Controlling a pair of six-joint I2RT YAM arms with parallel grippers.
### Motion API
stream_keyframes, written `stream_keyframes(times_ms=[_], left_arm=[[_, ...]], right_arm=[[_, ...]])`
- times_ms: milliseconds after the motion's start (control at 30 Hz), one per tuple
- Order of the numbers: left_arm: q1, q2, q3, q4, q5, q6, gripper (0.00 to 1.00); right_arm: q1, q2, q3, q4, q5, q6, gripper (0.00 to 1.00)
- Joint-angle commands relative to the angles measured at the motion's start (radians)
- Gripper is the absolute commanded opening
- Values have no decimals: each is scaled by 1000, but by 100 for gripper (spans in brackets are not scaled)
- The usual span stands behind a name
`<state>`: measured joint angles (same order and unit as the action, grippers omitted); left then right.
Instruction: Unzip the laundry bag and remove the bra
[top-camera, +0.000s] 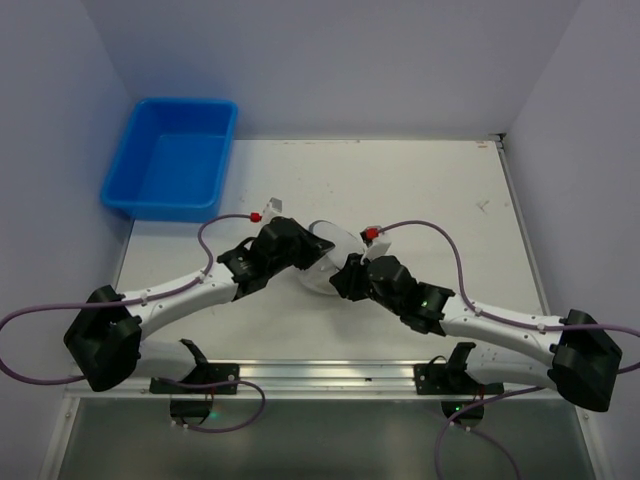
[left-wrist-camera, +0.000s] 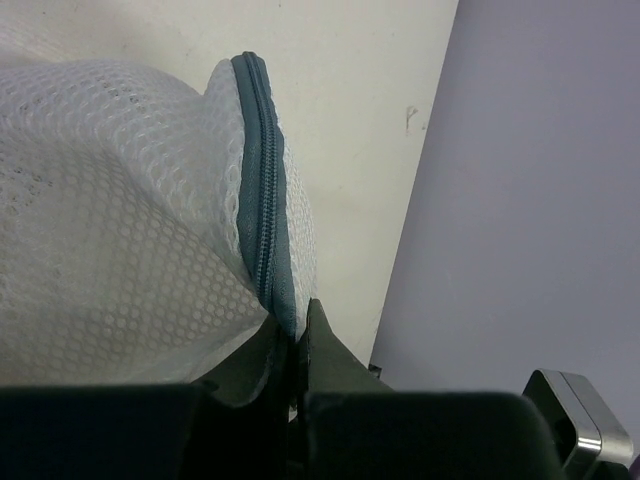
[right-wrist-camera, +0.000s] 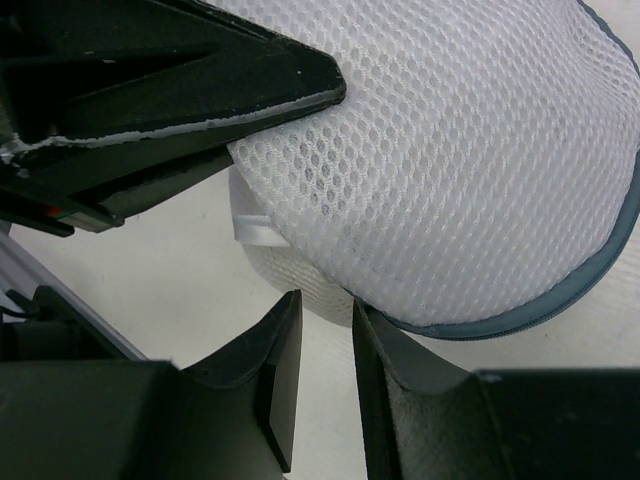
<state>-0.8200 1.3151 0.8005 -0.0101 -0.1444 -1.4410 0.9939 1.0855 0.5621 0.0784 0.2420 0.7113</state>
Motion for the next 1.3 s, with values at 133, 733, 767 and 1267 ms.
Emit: stream_keyframes(times_ms=[133,733,767,1267], left_arm=[[-7,-42,-1,12,-47,-73,4],[-10,-48,-18,12,-37,-68,5],[-10,-50,-18,-31,-40,-64,5],[56,-86,-64,-67,-34,14,4]], right_arm=[[2,2,-25,129,169,14,36],[2,17,-7,166,261,-64,16],[2,10,-10,159,263,-73,9],[-23,-213,-122,35,79,-197,0]])
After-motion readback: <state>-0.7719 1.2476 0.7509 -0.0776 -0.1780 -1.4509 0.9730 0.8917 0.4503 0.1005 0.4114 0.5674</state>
